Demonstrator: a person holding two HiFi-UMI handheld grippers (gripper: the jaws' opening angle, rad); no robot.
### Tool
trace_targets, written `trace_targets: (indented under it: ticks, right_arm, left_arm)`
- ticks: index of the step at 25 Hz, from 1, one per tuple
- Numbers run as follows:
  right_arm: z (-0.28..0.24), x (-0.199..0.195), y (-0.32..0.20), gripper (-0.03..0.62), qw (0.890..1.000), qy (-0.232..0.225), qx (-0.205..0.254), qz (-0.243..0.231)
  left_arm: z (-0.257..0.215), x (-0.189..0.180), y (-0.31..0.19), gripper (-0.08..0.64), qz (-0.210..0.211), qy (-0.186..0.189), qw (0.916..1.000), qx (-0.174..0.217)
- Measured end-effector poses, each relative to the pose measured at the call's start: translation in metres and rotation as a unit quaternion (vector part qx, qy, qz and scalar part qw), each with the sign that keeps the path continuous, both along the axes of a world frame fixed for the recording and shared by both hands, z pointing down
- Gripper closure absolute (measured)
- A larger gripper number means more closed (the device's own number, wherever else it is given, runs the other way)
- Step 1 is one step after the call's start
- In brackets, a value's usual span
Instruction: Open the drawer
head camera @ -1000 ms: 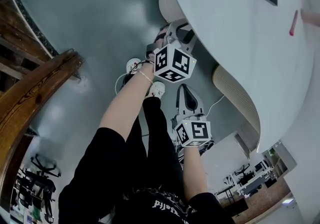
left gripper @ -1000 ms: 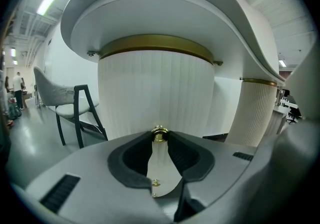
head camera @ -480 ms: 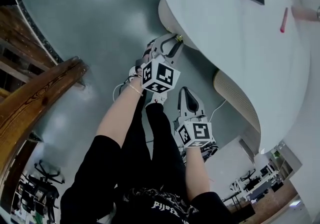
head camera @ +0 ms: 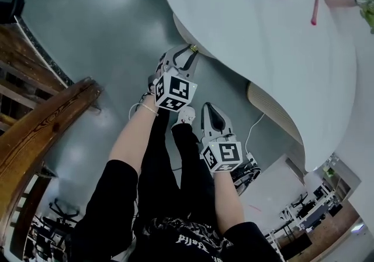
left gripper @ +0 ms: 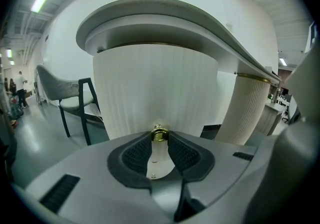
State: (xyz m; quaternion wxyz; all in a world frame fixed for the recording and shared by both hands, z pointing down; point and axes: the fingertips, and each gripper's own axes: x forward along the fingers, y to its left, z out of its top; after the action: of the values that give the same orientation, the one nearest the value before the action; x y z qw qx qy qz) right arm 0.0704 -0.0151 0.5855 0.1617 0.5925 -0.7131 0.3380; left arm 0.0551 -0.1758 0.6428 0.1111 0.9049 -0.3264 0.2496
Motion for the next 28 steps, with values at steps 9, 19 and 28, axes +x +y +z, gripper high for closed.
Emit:
trace_targets:
  ticks: [9, 19, 28]
  right_arm:
    - [-0.017, 0.023, -0.002, 0.566, 1.0, -0.007, 0.005, 0.023]
    - [-0.027, 0.033, -0.003, 0.566, 0.999, -0.017, 0.011, 0.025]
    - [-0.037, 0.039, 0.001, 0.566, 0.999, -0.014, 0.012, 0.029]
  left_arm:
    - [-0.001, -0.005, 0.007, 0.445, -0.012, -0.02, 0.9996, -0.018]
    - [-0.001, -0.014, 0.019, 0.445, -0.026, -0.041, 0.9982, -0.035]
    - [0.0, -0.029, 0.034, 0.445, -0.022, -0.061, 0.9966, -0.05]
